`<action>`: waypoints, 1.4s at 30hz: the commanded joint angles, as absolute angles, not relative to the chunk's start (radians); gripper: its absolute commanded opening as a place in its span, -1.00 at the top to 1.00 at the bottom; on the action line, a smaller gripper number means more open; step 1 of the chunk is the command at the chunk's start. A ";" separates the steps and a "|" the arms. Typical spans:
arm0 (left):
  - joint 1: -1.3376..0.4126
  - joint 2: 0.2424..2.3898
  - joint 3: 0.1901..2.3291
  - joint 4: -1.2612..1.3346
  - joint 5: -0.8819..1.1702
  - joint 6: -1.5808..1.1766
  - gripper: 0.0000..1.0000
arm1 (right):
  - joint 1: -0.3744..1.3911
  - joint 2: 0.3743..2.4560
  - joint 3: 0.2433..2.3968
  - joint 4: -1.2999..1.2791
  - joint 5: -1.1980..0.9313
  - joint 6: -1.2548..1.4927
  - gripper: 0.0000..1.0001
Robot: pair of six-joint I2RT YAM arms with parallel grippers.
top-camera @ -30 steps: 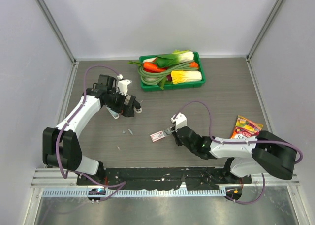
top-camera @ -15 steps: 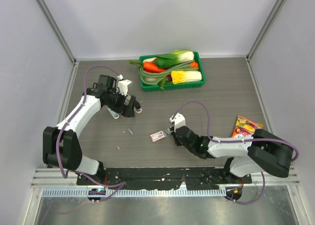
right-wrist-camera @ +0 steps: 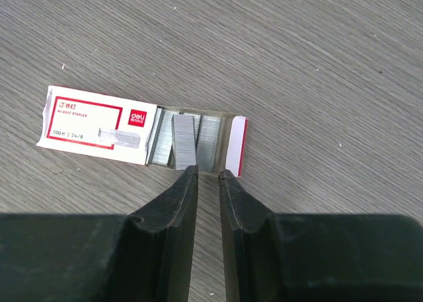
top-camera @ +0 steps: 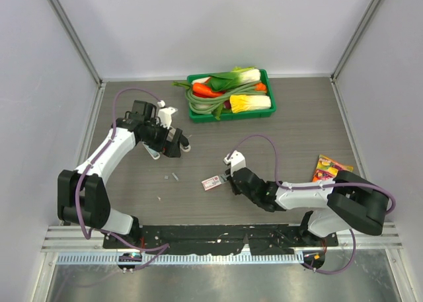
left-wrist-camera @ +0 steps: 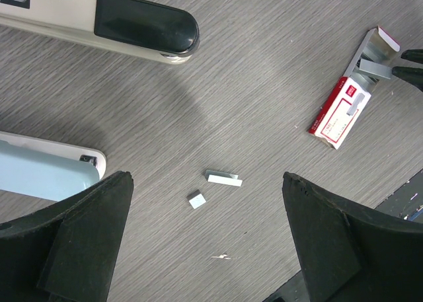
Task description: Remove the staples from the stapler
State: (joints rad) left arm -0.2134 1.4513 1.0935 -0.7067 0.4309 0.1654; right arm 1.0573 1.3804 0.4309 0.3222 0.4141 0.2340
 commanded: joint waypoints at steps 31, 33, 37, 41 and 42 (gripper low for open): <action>-0.206 1.448 1.095 -0.695 0.456 0.175 -1.00 | 1.058 1.402 0.471 0.420 0.356 0.198 0.56; -0.206 1.448 1.095 -0.693 0.454 0.176 -0.99 | 1.057 1.408 0.472 0.420 0.351 0.199 0.57; -0.206 1.448 1.095 -0.693 0.456 0.176 -0.99 | 1.057 1.419 0.479 0.426 0.345 0.198 0.59; -0.206 1.451 1.095 -0.695 0.456 0.179 -1.00 | 1.055 1.428 0.483 0.436 0.330 0.198 0.60; -0.206 1.451 1.095 -0.693 0.456 0.179 -1.00 | 1.057 1.431 0.485 0.439 0.319 0.198 0.61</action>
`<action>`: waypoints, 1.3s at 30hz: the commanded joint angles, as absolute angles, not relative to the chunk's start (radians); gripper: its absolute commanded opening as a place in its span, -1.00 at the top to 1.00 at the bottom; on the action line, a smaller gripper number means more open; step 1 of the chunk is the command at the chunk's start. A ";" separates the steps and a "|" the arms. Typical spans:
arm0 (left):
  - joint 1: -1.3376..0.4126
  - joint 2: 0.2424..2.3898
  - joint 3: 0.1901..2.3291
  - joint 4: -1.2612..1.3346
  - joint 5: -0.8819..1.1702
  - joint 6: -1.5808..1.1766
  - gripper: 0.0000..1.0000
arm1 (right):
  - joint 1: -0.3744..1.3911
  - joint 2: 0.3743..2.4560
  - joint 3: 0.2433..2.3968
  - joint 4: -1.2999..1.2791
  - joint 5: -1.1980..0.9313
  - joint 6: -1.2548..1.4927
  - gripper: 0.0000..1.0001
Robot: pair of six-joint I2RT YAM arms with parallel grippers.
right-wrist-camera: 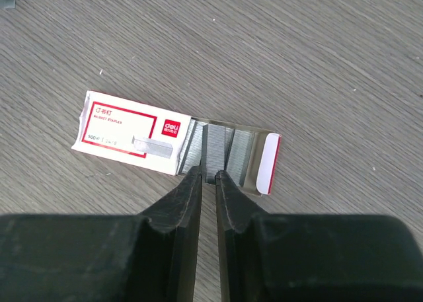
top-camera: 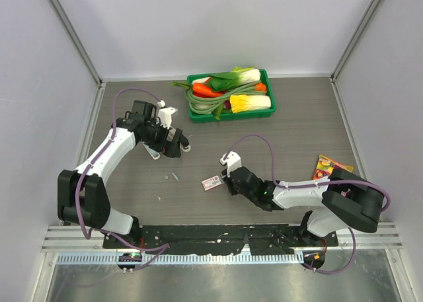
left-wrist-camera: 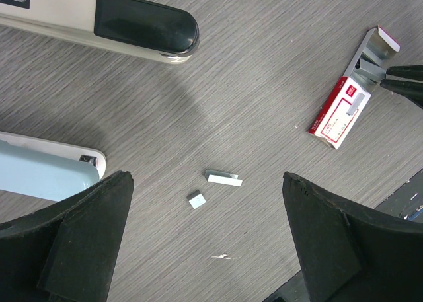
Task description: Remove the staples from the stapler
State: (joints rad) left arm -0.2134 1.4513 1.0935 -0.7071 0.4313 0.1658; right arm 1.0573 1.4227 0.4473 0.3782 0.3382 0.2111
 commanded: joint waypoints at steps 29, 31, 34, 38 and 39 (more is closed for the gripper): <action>-0.206 1.470 1.098 -0.706 0.468 0.181 -1.00 | 1.055 1.506 0.583 0.494 0.193 0.204 0.60; -0.206 1.474 1.103 -0.713 0.469 0.183 -1.00 | 1.048 1.476 0.603 0.463 0.202 0.180 0.49; -0.206 1.474 1.109 -0.721 0.466 0.189 -0.99 | 1.002 1.402 0.591 0.436 0.184 0.153 0.31; -0.206 1.473 1.109 -0.723 0.474 0.187 -1.00 | 0.966 1.336 0.552 0.431 0.212 0.065 0.21; -0.206 1.474 1.109 -0.723 0.477 0.186 -1.00 | 0.966 1.332 0.546 0.425 0.225 0.057 0.21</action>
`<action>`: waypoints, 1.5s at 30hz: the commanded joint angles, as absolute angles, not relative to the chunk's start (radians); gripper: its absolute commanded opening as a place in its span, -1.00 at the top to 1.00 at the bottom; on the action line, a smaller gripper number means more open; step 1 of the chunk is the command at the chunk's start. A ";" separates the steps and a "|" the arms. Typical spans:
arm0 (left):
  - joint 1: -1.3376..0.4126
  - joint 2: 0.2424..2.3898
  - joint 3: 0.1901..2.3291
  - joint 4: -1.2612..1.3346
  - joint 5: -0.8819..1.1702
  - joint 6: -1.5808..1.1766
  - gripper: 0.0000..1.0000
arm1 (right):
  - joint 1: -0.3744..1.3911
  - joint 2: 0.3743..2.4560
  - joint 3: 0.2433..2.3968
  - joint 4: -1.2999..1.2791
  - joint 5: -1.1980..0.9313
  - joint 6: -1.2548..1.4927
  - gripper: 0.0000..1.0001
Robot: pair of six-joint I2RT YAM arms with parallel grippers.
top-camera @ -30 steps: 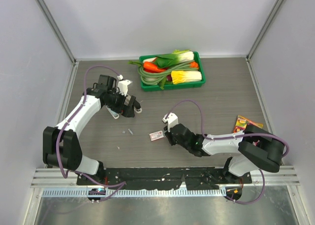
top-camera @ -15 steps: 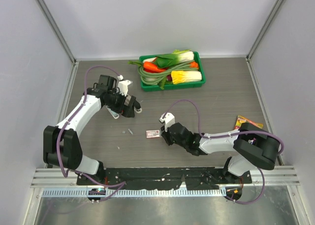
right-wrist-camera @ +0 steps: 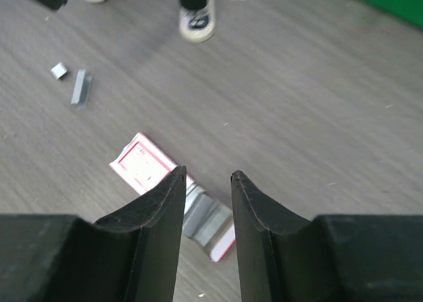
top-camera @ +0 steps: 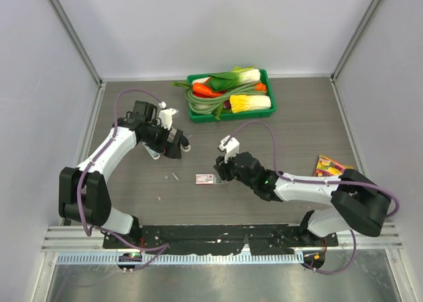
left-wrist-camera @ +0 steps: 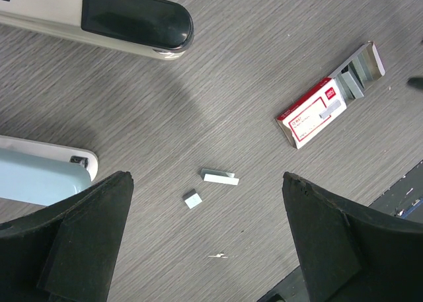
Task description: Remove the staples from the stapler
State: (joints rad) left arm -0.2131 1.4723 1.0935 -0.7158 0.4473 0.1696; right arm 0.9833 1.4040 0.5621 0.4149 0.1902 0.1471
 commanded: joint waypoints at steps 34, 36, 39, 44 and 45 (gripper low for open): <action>-0.206 1.482 1.111 -0.756 0.508 0.221 -1.00 | 0.991 1.405 0.590 0.255 0.199 -0.253 -0.22; -0.206 1.482 1.106 -0.758 0.506 0.229 -1.00 | 0.991 1.422 0.607 0.244 0.158 -0.261 -0.22; -0.206 1.476 1.101 -0.761 0.502 0.233 -0.99 | 0.989 1.434 0.614 0.233 0.118 -0.288 -0.22; -0.206 1.462 1.092 -0.761 0.499 0.238 -1.00 | 0.979 1.442 0.643 0.181 0.074 -0.327 -0.22; -0.206 1.459 1.091 -0.761 0.497 0.238 -1.00 | 0.971 1.437 0.644 0.176 0.068 -0.327 -0.22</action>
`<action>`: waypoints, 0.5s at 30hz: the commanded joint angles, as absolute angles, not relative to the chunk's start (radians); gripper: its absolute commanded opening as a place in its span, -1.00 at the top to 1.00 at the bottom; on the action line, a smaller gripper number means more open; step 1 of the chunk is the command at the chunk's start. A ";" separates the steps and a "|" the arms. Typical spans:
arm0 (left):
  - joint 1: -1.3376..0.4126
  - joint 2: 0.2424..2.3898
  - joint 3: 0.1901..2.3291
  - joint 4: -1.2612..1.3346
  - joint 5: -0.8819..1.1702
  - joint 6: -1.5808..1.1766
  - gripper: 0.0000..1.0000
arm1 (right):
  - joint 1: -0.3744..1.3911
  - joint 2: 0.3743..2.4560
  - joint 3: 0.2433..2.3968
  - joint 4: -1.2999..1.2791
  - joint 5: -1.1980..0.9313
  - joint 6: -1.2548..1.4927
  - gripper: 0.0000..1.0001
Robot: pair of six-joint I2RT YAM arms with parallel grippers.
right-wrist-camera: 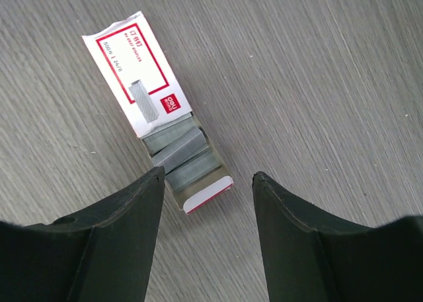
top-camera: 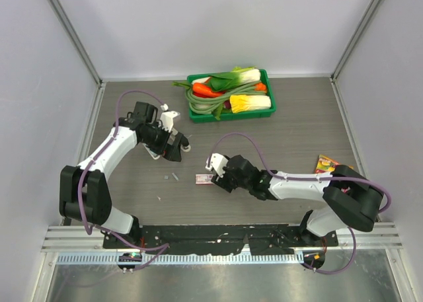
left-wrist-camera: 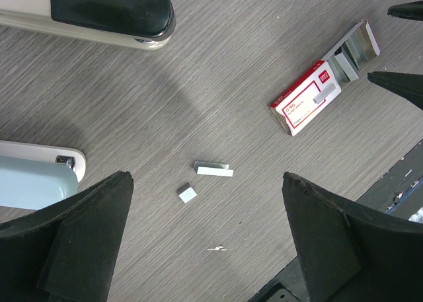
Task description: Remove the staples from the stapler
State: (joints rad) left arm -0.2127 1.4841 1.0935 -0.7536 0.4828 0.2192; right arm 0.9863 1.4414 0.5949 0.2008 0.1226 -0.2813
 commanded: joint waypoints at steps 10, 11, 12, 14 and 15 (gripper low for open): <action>-0.204 1.465 1.092 -0.759 0.499 0.238 -0.99 | 0.963 1.450 0.646 0.150 0.032 -0.344 -0.19; -0.206 1.463 1.092 -0.761 0.500 0.236 -1.00 | 0.962 1.460 0.647 0.153 0.037 -0.345 -0.18; -0.206 1.463 1.092 -0.758 0.500 0.236 -1.00 | 0.962 1.465 0.649 0.156 0.038 -0.351 -0.18; -0.206 1.463 1.091 -0.758 0.499 0.235 -1.00 | 0.963 1.476 0.650 0.167 0.040 -0.351 -0.18; -0.206 1.463 1.089 -0.758 0.499 0.236 -1.00 | 0.962 1.479 0.652 0.172 0.041 -0.351 -0.17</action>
State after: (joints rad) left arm -0.2127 1.4837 1.0935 -0.7540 0.4828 0.2218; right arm 0.9646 1.4609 0.6159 0.1410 0.0422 -0.3298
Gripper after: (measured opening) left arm 0.996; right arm 0.590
